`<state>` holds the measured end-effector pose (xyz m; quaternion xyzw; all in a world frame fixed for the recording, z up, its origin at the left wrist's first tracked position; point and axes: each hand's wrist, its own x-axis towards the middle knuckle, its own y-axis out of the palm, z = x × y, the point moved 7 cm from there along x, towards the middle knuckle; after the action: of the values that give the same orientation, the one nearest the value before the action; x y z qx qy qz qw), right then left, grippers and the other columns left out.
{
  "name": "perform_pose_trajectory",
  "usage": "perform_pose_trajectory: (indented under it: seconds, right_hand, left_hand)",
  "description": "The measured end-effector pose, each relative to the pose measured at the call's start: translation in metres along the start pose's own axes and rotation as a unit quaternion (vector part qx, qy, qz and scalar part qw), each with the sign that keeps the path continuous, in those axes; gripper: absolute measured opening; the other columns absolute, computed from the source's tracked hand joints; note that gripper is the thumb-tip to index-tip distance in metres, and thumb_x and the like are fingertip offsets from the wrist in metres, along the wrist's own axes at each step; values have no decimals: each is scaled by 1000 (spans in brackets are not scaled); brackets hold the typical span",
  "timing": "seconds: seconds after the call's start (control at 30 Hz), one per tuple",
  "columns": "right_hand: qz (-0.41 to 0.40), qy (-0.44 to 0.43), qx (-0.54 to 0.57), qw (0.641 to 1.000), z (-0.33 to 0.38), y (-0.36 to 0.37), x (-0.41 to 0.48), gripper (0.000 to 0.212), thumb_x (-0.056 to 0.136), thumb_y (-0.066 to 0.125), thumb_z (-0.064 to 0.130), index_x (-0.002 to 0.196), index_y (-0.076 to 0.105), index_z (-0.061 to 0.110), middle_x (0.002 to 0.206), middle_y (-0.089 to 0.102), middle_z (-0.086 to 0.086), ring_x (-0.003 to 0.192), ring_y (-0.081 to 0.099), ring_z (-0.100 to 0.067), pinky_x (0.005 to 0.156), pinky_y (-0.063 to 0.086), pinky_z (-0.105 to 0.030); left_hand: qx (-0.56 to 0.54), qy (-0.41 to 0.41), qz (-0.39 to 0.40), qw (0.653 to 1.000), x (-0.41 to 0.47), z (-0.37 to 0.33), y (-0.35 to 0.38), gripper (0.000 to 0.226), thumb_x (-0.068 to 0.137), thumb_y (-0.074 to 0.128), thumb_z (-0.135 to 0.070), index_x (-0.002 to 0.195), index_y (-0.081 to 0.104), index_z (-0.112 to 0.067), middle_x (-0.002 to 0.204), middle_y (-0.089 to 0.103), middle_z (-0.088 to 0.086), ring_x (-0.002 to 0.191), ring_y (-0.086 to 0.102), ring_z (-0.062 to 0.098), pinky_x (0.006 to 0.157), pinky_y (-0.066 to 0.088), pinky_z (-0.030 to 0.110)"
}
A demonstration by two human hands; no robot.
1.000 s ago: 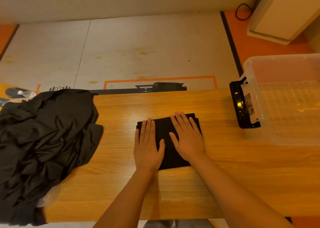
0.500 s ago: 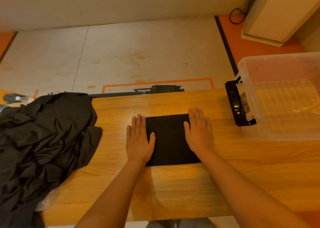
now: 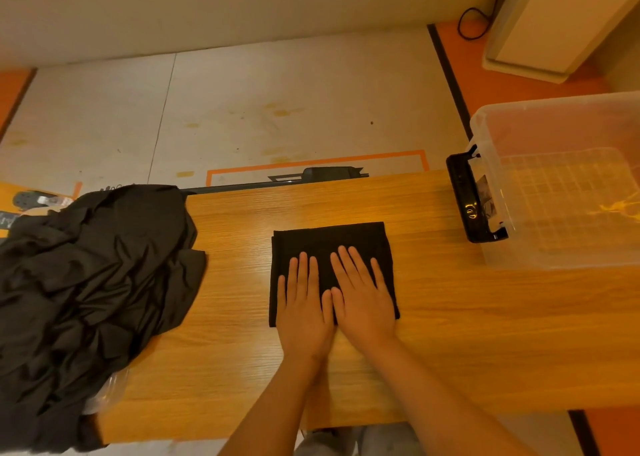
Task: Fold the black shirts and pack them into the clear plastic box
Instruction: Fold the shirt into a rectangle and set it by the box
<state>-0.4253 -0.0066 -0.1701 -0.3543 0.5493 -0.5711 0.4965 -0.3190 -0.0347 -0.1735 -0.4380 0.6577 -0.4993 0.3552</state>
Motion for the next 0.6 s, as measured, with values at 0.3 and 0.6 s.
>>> perform_pose_trajectory:
  seconds: [0.3, 0.6]
  right_hand:
    - [-8, 59, 4, 998, -30, -5, -17, 64, 96, 21, 51, 149, 29, 16, 157, 24, -8, 147, 15, -21, 115, 16, -44]
    - [31, 105, 42, 993, -25, -12, -77, 69, 93, 19, 57, 136, 53, 14, 129, 61, -14, 115, 60, -30, 94, 49, -42]
  left_hand:
    - [19, -65, -11, 998, 6, 30, -8, 65, 99, 20, -48, 155, 10, -16, 162, 5, 4, 150, -4, 18, 120, 5, 41]
    - [118, 263, 61, 956, 80, 22, -23, 66, 97, 20, -54, 154, 7, -23, 163, 8, 3, 147, -18, 14, 118, -9, 37]
